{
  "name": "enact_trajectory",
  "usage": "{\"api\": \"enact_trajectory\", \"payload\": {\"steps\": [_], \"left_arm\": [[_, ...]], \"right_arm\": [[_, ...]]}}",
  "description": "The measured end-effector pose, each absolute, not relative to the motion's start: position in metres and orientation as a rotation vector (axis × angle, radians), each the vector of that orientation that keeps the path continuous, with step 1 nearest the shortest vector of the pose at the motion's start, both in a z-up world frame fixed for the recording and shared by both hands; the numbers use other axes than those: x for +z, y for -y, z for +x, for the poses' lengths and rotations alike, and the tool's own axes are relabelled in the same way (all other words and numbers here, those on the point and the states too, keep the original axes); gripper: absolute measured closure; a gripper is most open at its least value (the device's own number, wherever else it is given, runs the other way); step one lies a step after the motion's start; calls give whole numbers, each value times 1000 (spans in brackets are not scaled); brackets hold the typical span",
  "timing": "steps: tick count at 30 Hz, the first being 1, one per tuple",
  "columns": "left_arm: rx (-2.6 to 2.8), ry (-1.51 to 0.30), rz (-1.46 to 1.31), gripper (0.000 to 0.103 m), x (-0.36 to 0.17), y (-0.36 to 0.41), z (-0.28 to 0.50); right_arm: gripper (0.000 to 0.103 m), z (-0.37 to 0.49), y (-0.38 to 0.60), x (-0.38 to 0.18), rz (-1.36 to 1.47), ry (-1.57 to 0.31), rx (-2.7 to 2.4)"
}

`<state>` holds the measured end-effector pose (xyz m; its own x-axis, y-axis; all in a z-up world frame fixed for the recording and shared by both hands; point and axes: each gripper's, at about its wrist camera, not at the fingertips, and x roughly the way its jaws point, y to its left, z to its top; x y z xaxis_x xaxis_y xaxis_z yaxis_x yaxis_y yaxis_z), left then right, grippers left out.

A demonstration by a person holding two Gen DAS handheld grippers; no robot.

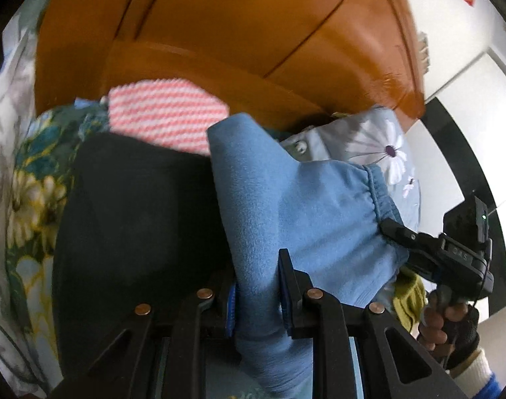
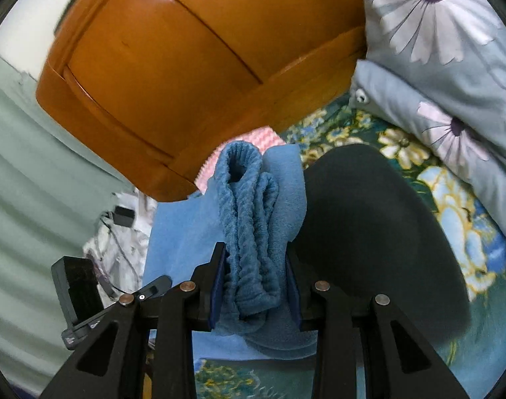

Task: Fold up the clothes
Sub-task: 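Carry the folded sweatpants with both grippers onto the dark grey cloth pile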

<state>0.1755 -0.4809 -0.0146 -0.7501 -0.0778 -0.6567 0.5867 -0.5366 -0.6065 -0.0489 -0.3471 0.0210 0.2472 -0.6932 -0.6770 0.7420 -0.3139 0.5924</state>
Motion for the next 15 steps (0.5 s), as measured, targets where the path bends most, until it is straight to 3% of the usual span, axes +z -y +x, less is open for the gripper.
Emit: {"api": "enact_trajectory", "payload": {"steps": [6, 11, 15], "left_arm": [[-2348, -1194, 826, 75, -27, 481, 173], [-2363, -1152, 851, 73, -15, 474, 173], [-2350, -1110, 866, 60, -1, 475, 185]], "right_arm": [[68, -68, 345, -27, 1335, -5, -1433], [67, -70, 340, -31, 1348, 34, -1447], [57, -66, 338, -18, 1338, -5, -1474]]}}
